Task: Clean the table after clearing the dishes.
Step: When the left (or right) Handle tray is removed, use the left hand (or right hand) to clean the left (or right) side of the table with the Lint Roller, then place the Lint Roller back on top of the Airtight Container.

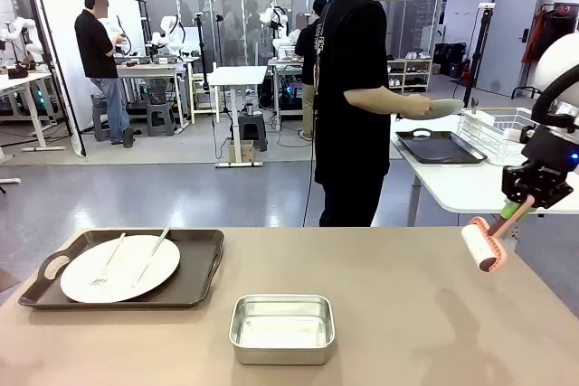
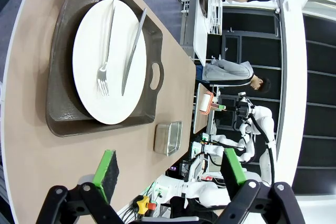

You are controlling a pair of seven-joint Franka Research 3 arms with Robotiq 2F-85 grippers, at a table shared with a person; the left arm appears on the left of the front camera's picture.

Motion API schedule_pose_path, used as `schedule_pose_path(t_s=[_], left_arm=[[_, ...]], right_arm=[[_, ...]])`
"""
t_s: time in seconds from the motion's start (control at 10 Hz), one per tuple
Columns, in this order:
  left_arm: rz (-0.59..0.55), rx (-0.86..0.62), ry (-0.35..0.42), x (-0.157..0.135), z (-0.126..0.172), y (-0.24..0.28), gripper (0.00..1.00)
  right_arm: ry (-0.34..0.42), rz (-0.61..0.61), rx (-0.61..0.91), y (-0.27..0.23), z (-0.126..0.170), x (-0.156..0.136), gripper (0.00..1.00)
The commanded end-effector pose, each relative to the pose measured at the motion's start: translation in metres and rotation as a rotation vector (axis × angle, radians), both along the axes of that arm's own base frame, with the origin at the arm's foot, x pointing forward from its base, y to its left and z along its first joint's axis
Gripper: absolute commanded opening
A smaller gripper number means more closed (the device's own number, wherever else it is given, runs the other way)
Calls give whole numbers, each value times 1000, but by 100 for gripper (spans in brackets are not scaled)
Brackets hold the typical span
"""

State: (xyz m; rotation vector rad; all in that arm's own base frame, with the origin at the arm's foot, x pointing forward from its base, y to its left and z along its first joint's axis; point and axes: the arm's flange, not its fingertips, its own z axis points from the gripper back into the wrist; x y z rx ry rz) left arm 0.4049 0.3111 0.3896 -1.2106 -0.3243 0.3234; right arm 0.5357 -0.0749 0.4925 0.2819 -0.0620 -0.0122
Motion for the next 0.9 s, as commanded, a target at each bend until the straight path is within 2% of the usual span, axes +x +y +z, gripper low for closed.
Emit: schedule_pose_path(t_s=[0.0, 0.1, 0.8], left_arm=[[3, -1, -3, -3, 1, 1, 100], [3, -1, -3, -3, 1, 1, 100], [3, -1, -3, -3, 1, 1, 100]], right_arm=[[-9, -69, -53, 12, -3, 4, 22], [0, 0, 0, 0, 0, 0, 22], [0, 0, 0, 0, 0, 0, 22]])
